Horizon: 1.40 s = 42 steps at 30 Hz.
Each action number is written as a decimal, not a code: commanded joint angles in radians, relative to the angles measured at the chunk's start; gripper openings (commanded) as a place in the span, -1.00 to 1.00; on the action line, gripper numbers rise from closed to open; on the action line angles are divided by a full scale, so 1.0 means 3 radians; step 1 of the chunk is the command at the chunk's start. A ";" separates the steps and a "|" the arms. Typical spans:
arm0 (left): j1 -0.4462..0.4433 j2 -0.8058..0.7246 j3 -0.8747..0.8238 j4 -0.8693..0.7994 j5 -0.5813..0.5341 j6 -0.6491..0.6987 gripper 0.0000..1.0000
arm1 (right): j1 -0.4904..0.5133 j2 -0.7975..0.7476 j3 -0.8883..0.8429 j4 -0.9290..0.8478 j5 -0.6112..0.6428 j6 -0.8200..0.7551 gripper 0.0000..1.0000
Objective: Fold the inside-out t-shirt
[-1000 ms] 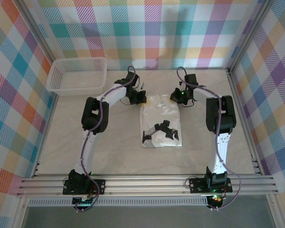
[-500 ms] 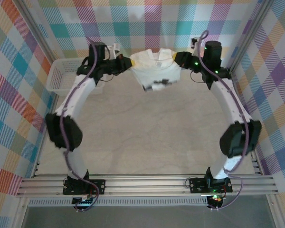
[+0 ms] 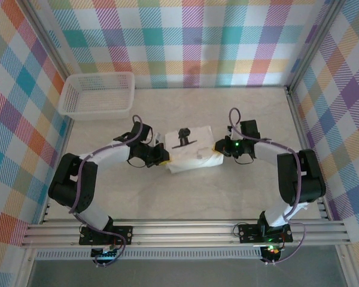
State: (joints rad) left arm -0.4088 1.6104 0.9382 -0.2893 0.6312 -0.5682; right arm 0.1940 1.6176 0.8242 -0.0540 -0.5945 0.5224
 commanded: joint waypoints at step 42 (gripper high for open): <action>0.0123 -0.0098 0.0072 0.0468 -0.1204 -0.0086 0.34 | 0.0395 0.0602 0.0665 -0.0330 0.1172 0.0055 0.24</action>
State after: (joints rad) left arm -0.3653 1.5700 0.9760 -0.1619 0.2508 -0.5571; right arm 0.2863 1.7500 1.0348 -0.1692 -0.2947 0.5163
